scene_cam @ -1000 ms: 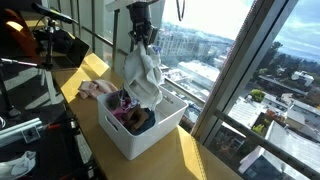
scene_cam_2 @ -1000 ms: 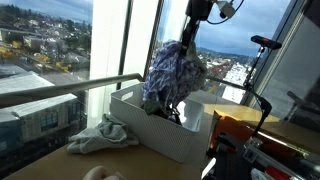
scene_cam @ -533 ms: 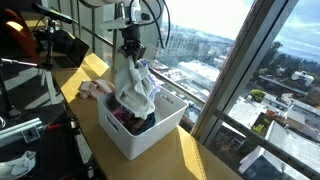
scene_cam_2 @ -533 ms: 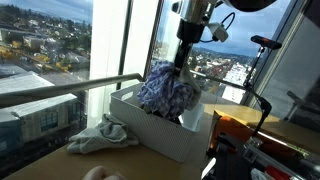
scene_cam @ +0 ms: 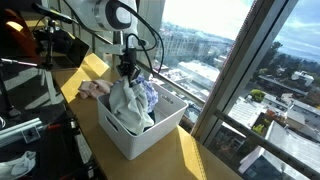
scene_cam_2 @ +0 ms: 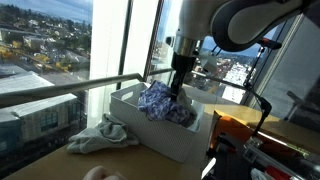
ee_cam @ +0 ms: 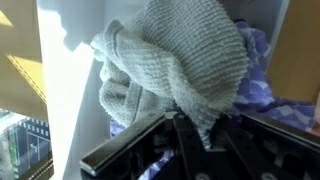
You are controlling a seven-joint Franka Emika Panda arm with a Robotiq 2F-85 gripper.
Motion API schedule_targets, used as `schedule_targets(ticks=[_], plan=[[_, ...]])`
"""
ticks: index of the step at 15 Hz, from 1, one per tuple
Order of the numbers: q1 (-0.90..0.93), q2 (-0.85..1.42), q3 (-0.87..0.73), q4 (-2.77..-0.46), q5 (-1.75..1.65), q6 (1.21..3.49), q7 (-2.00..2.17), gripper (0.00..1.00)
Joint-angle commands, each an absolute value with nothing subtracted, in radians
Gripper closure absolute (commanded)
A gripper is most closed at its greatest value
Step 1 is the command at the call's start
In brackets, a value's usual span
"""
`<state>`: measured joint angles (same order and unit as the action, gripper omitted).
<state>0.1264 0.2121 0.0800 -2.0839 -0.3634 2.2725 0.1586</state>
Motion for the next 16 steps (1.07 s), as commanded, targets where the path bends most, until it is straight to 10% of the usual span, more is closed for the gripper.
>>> schedule_targets(ticks=[1, 14, 15, 16], plan=[[0.111, 0.253, 0.041, -2.104, -0.378, 2.337, 0.167, 0.96], [0.07, 0.333, -0.038, -2.119, -0.397, 2.389, 0.179, 0.96], [0.079, 0.348, -0.038, -2.115, -0.398, 2.392, 0.187, 0.59], [0.084, 0.359, -0.036, -2.112, -0.395, 2.393, 0.185, 0.57]])
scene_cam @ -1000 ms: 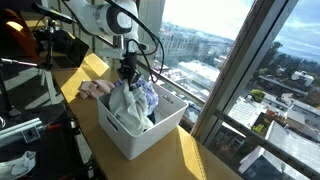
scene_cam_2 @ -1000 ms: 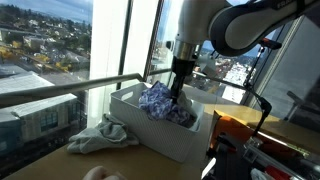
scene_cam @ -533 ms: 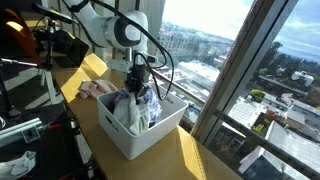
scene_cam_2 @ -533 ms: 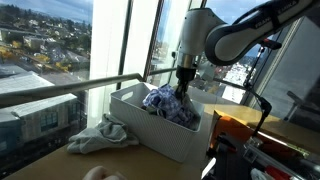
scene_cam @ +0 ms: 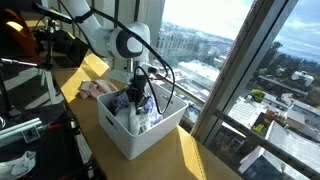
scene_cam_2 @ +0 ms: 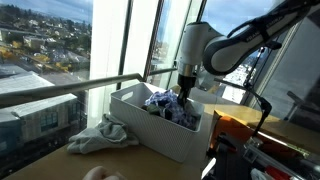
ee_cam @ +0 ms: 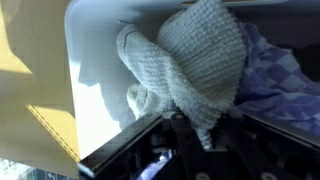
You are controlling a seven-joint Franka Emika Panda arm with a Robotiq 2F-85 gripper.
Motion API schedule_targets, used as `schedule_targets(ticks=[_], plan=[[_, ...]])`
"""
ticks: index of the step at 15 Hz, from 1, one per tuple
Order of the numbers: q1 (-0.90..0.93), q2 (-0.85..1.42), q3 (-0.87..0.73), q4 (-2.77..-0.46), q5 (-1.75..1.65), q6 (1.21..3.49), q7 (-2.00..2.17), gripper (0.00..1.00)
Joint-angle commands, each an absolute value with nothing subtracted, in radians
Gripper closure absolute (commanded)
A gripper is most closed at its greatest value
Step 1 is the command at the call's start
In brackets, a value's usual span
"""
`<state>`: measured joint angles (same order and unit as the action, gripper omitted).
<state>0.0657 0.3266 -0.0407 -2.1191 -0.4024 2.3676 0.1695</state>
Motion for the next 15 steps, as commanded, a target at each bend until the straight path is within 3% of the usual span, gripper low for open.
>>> schedule_targets(ticks=[1, 8, 11, 15], plan=[[0.089, 0.357, -0.035, -2.111, -0.393, 2.389, 0.183, 0.51], [0.137, 0.204, -0.033, -2.055, -0.441, 2.298, 0.192, 0.01], [0.166, 0.163, 0.006, -1.964, -0.455, 2.252, 0.192, 0.0], [0.226, 0.277, 0.085, -1.8, -0.475, 2.293, 0.204, 0.0]])
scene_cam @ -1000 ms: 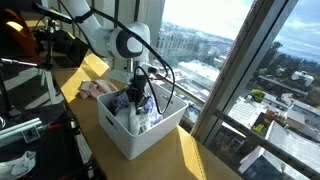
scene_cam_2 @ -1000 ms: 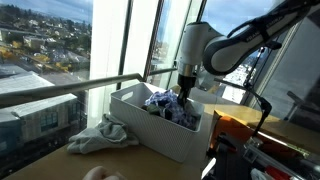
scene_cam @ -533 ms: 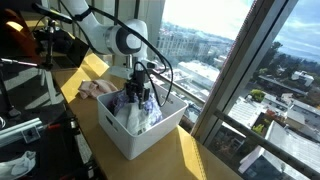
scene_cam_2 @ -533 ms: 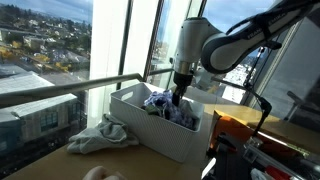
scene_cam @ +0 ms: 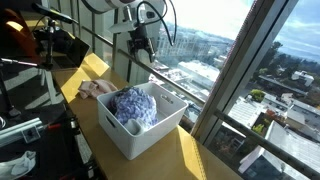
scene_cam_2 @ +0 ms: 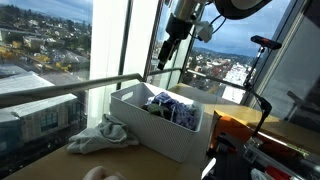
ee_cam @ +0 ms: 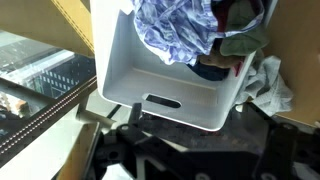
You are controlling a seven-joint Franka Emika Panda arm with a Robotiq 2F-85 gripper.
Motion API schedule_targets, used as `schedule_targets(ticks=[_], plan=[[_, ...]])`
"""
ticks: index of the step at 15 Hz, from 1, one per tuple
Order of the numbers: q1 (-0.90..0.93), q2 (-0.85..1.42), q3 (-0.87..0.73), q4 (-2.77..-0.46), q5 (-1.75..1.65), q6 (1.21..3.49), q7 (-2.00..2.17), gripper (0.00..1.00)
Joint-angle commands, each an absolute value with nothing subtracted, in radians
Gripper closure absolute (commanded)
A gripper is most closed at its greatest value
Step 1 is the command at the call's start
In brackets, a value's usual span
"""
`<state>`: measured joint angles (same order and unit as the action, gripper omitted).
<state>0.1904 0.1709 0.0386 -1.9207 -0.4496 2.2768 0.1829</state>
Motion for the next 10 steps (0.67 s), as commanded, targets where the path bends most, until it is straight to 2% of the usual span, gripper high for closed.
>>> schedule_targets(ticks=[1, 6, 10], plan=[[0.245, 0.322, 0.099, -1.76, -0.486, 2.31, 0.205, 0.0], [0.356, 0.577, 0.122, -1.53, -0.507, 2.337, 0.126, 0.0], [0.401, 0.73, 0.143, -1.385, -0.468, 2.303, -0.088, 0.0]])
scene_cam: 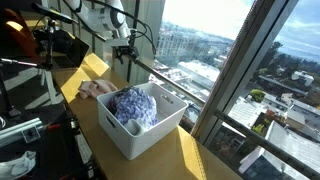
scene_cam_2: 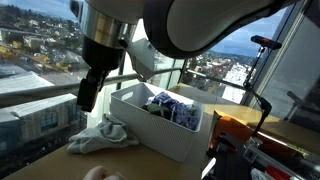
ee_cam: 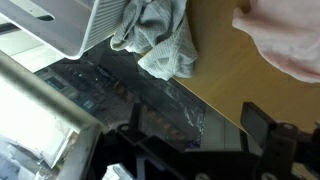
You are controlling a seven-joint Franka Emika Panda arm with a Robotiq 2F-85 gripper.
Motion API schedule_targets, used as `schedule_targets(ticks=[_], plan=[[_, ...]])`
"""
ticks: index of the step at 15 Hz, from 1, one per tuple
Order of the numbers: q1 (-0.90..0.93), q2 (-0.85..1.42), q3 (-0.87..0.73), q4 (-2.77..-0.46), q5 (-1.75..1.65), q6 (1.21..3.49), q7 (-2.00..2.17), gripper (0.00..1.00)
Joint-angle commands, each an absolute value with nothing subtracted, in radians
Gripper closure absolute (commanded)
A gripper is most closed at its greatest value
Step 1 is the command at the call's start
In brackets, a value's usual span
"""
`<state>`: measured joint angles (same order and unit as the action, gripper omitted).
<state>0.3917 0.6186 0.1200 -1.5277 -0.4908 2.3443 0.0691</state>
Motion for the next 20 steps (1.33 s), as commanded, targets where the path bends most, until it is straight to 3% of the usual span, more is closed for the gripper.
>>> schedule_targets(ticks=[1, 20], plan=[[0.399, 0.751, 0.151, -1.364, -0.457, 2.294, -0.151, 0.0], [0.215, 0.859, 0.098, -1.64, -0.591, 2.551, -0.772, 0.0]])
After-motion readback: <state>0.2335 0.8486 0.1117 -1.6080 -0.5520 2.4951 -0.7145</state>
